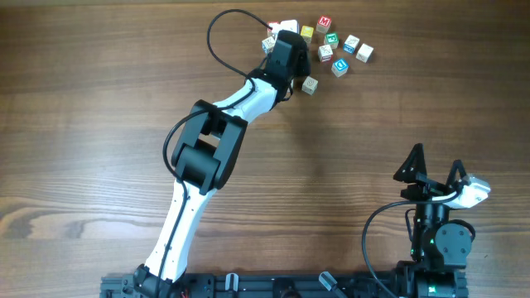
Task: Form a tower
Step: 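Move the left gripper down toward the white '1' block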
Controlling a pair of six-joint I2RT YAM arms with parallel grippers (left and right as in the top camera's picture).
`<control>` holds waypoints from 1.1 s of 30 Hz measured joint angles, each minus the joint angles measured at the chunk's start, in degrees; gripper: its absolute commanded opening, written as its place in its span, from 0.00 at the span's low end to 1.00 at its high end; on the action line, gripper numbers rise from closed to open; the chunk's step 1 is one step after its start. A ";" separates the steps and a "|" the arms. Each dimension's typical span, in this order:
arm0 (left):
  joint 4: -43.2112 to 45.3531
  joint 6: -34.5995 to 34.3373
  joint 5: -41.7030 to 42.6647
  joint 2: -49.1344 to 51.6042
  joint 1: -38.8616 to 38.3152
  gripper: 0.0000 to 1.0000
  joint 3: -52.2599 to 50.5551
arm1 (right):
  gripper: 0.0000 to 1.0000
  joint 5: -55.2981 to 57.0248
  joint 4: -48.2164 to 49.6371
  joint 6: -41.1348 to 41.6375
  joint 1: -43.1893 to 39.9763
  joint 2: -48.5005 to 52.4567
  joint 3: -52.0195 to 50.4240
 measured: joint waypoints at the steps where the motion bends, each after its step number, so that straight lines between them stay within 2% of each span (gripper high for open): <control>1: -0.92 -0.02 0.00 -0.46 0.00 0.42 0.00 | 1.00 0.00 0.00 0.00 0.00 0.00 0.00; 6: -4.70 -0.02 0.02 -8.61 0.04 0.43 -0.02 | 1.00 0.00 0.00 0.00 0.00 0.00 0.00; 9: -9.66 0.48 0.02 -17.16 0.04 0.39 0.20 | 1.00 0.00 0.00 0.00 0.00 0.00 0.00; 14: -32.41 0.94 0.00 -28.00 0.11 0.32 0.59 | 1.00 0.00 -0.04 0.00 0.00 -0.04 0.00; 16: -44.87 1.05 0.00 -31.56 0.11 0.27 0.63 | 1.00 0.00 0.04 0.00 0.00 0.02 0.00; 21: -62.86 1.11 0.00 -33.07 0.02 0.23 -0.35 | 1.00 0.00 0.00 0.00 0.00 -0.04 0.00; 23: -62.45 1.20 0.00 -33.07 -0.37 0.23 -2.60 | 1.00 0.00 0.00 0.00 0.00 -0.02 0.00; 26: -55.32 3.23 0.02 -32.94 -2.16 0.24 -10.51 | 1.00 0.00 0.02 0.00 0.00 -0.02 0.00; 30: -35.87 10.34 2.21 -32.63 -5.57 0.22 -27.19 | 1.00 0.00 -0.02 0.00 0.00 0.00 0.00; 33: -20.96 14.91 3.06 -32.59 -7.02 0.31 -35.87 | 1.00 0.00 0.00 0.00 0.00 0.00 0.00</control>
